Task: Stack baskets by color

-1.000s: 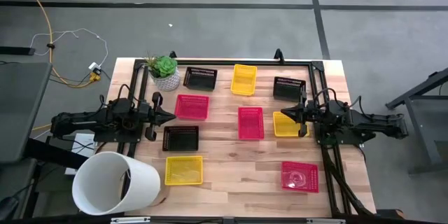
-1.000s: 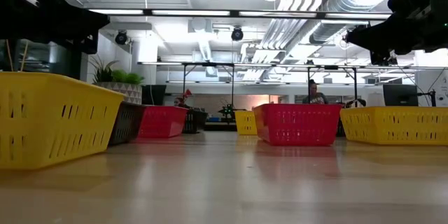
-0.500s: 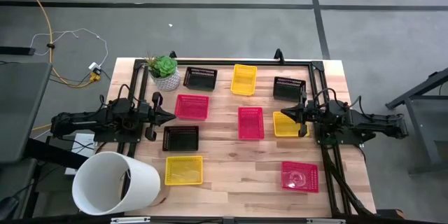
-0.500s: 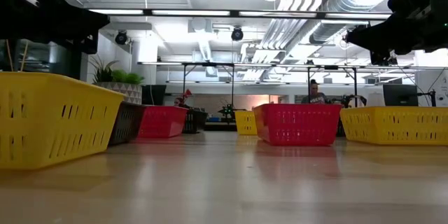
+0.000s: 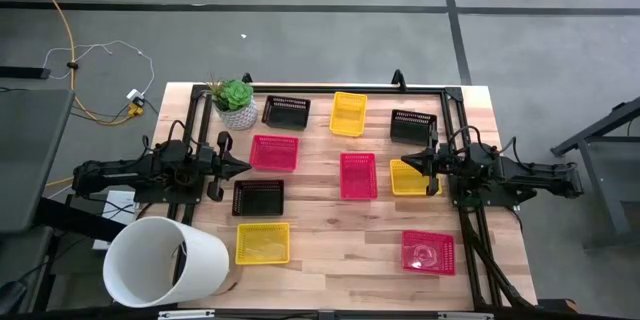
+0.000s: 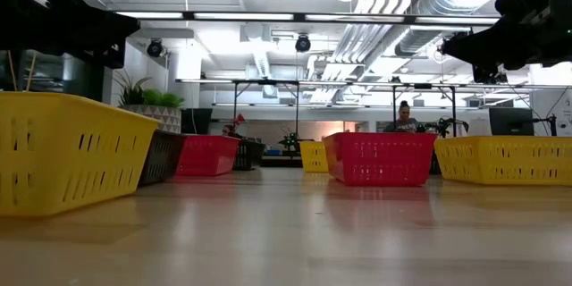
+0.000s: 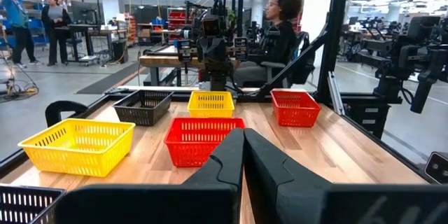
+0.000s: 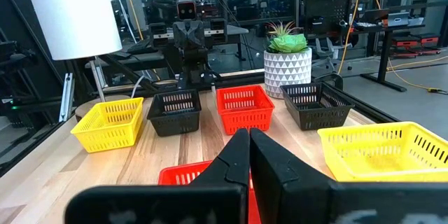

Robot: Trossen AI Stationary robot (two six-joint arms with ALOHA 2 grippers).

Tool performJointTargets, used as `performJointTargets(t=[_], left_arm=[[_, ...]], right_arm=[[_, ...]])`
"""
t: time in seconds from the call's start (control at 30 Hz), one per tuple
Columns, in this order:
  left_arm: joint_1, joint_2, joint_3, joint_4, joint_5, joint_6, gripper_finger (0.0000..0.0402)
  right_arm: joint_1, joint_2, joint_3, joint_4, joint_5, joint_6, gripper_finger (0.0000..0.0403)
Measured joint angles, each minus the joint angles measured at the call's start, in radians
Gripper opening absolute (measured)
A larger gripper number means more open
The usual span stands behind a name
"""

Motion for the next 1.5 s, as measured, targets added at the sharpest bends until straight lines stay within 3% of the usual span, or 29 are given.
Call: performJointTargets(t=[0.23,0.43,0.6,0.87,1.07,1.2,1.33,1.43,1.5], left_arm=[[0.0,0.001,0.0,0.045,-0.026,-0.01,0.0001],[-0.001,0.04,0.005,0.398,-0.214,-0.208,0.0],[-0.001,0.176,0.12,0.346,-0.323,-0.215,0.0],[-0.001,0.543,0.396,0.3,-0.281,-0.217,0.0],[-0.001,0.758,0.634,0.165,-0.241,-0.228,0.0],[0.0,0.834,0.729,0.103,-0.142,-0.228,0.0],[0.001,0.855,0.745,0.101,-0.098,-0.228,0.0],[0.001,0.856,0.745,0.092,-0.097,-0.228,0.0],[0.002,0.856,0.745,0.09,-0.097,-0.228,0.0]], right_arm=[[0.0,0.0,0.0,0.0,0.0,0.0,0.0],[0.0,0.0,0.0,0.0,0.0,0.0,0.0],[0.0,0.0,0.0,0.0,0.0,0.0,0.0],[0.0,0.0,0.0,0.0,0.0,0.0,0.0],[0.0,0.0,0.0,0.028,0.0,0.025,0.0],[0.002,0.0,0.0,0.197,0.007,0.314,0.0],[0.002,0.0,0.0,0.373,0.156,0.541,0.0],[0.002,0.0,0.0,0.489,0.224,0.561,0.0],[0.002,0.014,0.0,0.6,0.209,0.536,0.0]])
